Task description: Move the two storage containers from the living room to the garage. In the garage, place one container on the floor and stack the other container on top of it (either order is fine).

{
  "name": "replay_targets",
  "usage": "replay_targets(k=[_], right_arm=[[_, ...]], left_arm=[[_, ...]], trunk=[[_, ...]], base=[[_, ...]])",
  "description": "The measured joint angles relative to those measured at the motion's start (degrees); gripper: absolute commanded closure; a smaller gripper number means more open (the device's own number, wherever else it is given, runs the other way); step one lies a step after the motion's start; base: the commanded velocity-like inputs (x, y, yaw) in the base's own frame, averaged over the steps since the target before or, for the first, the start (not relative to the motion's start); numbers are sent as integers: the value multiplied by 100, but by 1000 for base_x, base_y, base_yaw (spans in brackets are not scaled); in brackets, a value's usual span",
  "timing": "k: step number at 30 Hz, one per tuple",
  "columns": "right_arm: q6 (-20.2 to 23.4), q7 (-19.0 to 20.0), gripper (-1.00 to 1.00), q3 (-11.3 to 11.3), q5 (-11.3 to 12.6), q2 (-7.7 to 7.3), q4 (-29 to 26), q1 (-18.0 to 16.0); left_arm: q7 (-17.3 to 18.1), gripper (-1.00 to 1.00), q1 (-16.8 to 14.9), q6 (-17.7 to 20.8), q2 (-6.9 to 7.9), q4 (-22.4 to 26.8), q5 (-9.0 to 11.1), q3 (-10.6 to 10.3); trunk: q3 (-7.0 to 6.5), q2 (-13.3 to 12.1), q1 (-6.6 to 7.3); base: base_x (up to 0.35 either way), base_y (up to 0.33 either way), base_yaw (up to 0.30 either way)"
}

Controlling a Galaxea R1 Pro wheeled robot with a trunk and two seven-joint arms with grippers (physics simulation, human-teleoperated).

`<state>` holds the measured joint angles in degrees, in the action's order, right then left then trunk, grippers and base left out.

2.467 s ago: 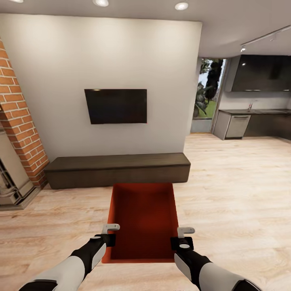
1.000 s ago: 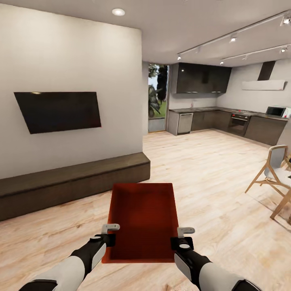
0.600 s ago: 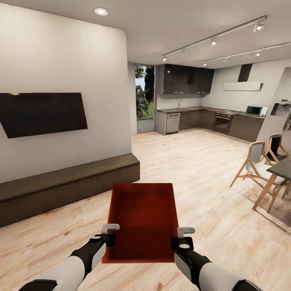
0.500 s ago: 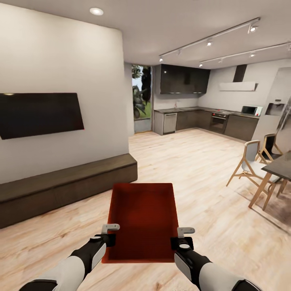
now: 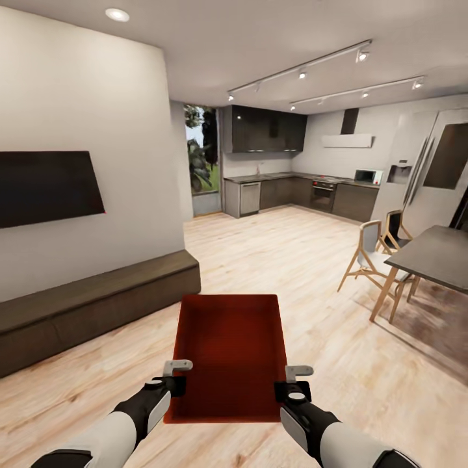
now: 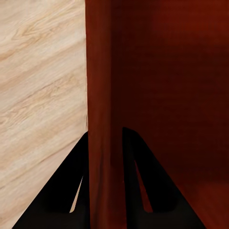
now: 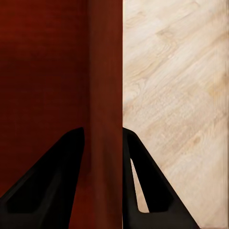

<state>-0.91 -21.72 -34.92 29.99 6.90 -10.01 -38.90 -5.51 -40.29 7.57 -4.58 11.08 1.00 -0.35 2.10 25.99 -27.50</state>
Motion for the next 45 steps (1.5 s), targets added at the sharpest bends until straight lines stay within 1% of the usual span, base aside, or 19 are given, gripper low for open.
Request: replay_targets(k=[22, 34, 45], right_arm=[[0, 3, 100, 0, -1, 0, 1, -1], [-6, 0, 100, 6, -7, 7, 12, -2], [-2, 2, 100, 3, -5, 3, 9, -3]], left_arm=[[1, 100, 0, 0, 1, 0, 2, -2], [3, 100, 1, 1, 3, 2, 0, -3], [0, 100, 0, 0, 1, 0, 1, -1]], trunk=[[-48, 0, 0], [-53, 0, 0], [-53, 0, 0]], base=[[0, 0, -249], [0, 0, -48], [0, 0, -210]])
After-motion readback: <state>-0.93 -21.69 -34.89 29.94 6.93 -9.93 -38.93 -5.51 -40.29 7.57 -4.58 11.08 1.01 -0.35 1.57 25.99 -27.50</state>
